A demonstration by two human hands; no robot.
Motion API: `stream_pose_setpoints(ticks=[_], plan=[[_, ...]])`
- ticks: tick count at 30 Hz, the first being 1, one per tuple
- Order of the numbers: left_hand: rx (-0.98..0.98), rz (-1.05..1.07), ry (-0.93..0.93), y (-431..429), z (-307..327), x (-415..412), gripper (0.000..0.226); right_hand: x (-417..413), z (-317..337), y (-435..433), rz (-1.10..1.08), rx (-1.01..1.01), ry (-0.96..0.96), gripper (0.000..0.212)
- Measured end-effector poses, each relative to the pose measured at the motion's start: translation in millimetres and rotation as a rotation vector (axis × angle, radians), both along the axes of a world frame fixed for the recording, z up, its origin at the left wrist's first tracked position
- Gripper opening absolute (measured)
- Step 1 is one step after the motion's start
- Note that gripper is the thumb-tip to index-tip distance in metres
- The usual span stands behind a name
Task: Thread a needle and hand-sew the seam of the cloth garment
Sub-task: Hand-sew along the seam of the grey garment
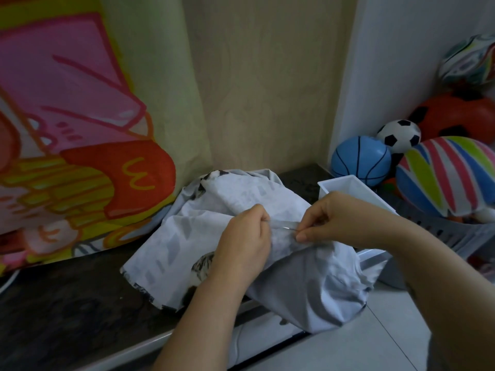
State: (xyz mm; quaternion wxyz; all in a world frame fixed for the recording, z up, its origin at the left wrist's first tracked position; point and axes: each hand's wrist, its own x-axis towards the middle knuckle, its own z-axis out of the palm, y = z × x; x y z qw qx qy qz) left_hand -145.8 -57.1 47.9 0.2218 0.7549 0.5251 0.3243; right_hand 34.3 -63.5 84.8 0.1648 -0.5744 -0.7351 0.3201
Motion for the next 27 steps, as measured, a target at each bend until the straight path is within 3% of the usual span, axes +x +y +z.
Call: stream_pose_setpoints(ticks=[5,13,16,18,21,24,27], plan=[[-0.034,-0.054,-0.149,2,2,-2,0.022,6,1,3,-0.090,0.095,0.029,0.009],[-0.149,-0.150,-0.225,5,-3,-14,0.016,13,-4,3,-0.077,-0.011,0.018,0.004],[-0.156,-0.170,-0.219,4,-1,-17,0.017,13,-1,3,-0.060,-0.042,0.131,0.008],[-0.153,-0.176,-0.218,4,0,-17,0.018,11,0,6,-0.123,0.089,0.229,0.012],[-0.152,-0.180,-0.222,3,1,-18,0.016,4,-5,12,-0.157,0.302,0.071,0.018],[-0.160,-0.166,-0.220,4,0,-19,0.013,-4,-13,15,-0.051,0.286,-0.146,0.021],[-0.177,-0.151,-0.220,5,-1,-20,0.014,-6,-14,15,-0.030,0.253,-0.197,0.023]])
